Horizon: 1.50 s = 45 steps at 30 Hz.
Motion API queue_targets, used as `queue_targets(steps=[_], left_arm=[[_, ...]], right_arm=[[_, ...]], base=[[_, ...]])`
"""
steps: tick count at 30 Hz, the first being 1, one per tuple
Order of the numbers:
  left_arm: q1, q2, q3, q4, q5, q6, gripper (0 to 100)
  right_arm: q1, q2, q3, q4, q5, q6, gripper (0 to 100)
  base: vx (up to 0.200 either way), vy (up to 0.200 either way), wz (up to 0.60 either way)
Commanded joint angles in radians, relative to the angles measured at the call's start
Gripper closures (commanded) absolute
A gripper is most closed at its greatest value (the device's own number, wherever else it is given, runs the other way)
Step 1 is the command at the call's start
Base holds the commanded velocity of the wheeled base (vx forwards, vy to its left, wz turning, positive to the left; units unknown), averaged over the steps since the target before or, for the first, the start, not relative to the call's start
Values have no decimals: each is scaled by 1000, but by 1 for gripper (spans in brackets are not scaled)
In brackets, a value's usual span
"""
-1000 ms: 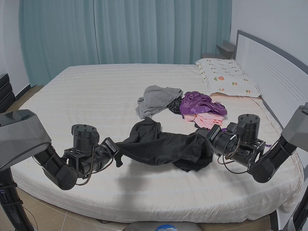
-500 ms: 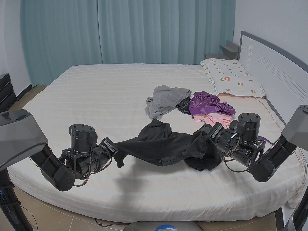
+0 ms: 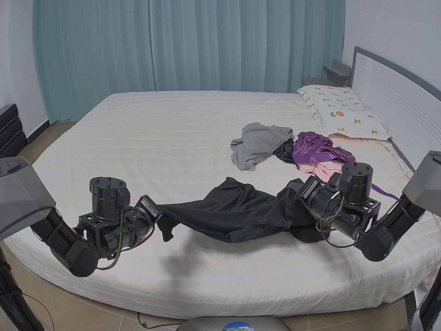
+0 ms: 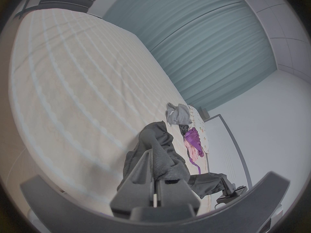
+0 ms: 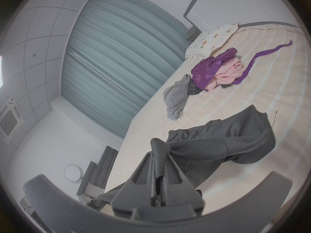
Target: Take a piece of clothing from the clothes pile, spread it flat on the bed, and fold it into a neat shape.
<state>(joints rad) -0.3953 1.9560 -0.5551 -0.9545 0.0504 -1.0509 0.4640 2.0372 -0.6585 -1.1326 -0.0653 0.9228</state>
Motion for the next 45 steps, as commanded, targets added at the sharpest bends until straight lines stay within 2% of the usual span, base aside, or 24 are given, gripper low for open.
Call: queue_targets(steps=[1, 7, 45], left_arm=[[-2, -6, 6, -1, 0, -1, 100], [16, -5, 7, -1, -1, -1, 100], [7, -14, 29, -1, -1, -3, 100]], right_arm=[[5, 6, 0, -10, 1, 2, 100], [2, 3, 10, -47, -1, 2, 100], [-18, 9, 14, -73, 2, 5, 100]], base=[[0, 200, 0], [0, 200, 0], [0, 200, 0]])
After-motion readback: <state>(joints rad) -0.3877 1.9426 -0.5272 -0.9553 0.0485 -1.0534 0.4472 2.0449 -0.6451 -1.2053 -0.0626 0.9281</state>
